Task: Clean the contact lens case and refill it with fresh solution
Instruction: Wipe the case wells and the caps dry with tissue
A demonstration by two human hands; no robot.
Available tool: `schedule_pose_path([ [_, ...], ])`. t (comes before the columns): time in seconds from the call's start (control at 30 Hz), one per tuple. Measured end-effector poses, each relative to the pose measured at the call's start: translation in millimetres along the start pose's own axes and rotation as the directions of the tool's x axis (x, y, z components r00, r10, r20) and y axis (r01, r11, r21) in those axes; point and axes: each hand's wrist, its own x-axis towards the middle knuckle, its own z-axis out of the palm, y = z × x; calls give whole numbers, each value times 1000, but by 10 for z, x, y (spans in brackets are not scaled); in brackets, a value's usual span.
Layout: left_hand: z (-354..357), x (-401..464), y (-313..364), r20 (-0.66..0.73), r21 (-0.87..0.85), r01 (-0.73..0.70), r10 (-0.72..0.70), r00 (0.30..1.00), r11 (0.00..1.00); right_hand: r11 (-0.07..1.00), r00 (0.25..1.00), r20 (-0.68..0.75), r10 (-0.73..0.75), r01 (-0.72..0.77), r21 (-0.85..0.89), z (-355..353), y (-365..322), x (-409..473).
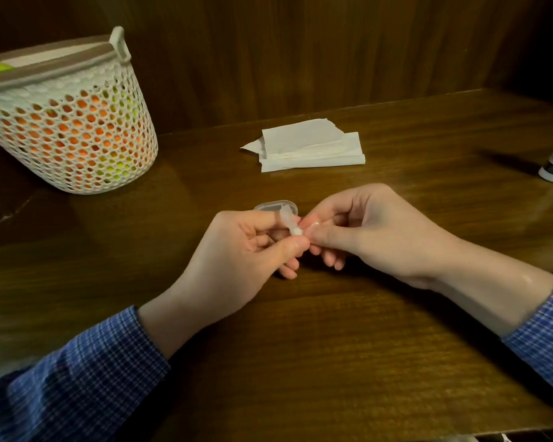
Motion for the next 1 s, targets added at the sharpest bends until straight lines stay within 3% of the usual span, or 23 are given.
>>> schedule_pose_path([
  [0.1,4,-22,21,-34,189,-187,197,980,964,951,987,49,150,-158,267,15,-33,25],
  [0.2,-16,-7,10,-36,212,-253,267,963,944,918,982,72,174,-188,348,18,-47,40],
  [0.27,-32,13,-12,-43,89,-159,163,986,983,973,996,13,93,-93,210,19,-40,26],
  [0.33,-43,39,-24,4,-91,23,-23,1000,996,995,997,-39,-63,59,-85,17,-19,-5],
  [0.43,-91,87,-58,205,-403,347,-286,936,847,891,959,-2,-284,263,-369,1,11,-48],
  [0.57,-215,113,-82,488,-507,524,-274,829,684,747,880,141,-453,461,-479,-19,2,-60],
  [0.63,-245,115,-69,550,-515,565,-258,795,645,714,859,182,-478,501,-489,-22,7,-61],
  [0.73,-189,108,-37,422,-479,475,-281,862,738,818,918,70,-391,382,-430,-17,18,-56],
  [0.83,-83,63,12,129,-275,196,-166,978,941,977,986,-43,-164,156,-144,12,18,-12],
  [0.93,-17,14,23,-26,-42,-35,34,999,998,975,997,-38,70,-60,213,30,0,25],
  [1.0,-1,3,5,-48,27,-95,97,994,995,966,995,-24,94,-85,244,35,3,25],
])
